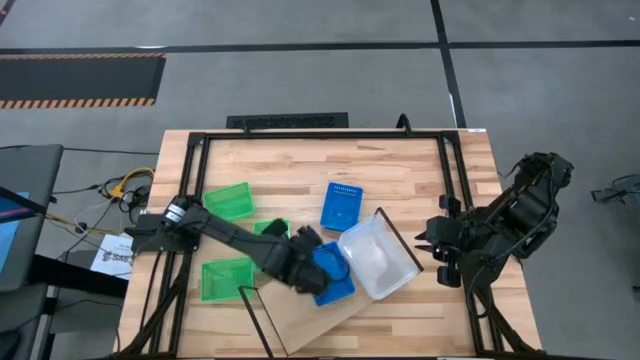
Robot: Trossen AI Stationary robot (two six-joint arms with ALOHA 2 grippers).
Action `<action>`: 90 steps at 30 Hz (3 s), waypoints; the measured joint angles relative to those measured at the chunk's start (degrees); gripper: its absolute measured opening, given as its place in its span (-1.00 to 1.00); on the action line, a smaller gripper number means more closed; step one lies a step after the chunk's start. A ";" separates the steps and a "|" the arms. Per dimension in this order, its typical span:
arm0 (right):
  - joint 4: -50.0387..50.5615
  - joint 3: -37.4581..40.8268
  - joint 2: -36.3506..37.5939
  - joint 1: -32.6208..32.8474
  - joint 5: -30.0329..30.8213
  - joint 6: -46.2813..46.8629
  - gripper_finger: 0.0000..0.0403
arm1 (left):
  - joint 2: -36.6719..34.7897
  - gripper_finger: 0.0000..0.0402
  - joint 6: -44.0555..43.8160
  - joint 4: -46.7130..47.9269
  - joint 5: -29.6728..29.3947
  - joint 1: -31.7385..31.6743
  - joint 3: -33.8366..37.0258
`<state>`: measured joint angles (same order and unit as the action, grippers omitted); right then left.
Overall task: Stack baskets on shelf by color
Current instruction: Stack the left blue basket on top of the other blue basket on the shelf, then stack the blue basket on top of the other blue baskets on the shelf
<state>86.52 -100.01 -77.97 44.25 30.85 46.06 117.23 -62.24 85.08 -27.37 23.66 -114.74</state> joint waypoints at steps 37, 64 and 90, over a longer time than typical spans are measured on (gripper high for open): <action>0.02 0.00 0.02 1.92 0.35 -1.61 -0.47 | -21.47 -1.00 9.18 -41.78 13.28 -10.63 38.09; 0.02 -0.02 0.00 1.92 0.46 -1.58 -0.47 | -16.76 -1.00 -2.04 -45.61 16.75 -5.49 37.85; 1.53 -0.02 0.00 1.90 0.48 -3.04 -0.47 | -19.61 -0.21 41.09 -42.74 15.18 -19.95 29.18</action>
<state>88.05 -100.03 -77.97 46.15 31.33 43.03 97.62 -21.15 42.34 -12.19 3.71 -85.55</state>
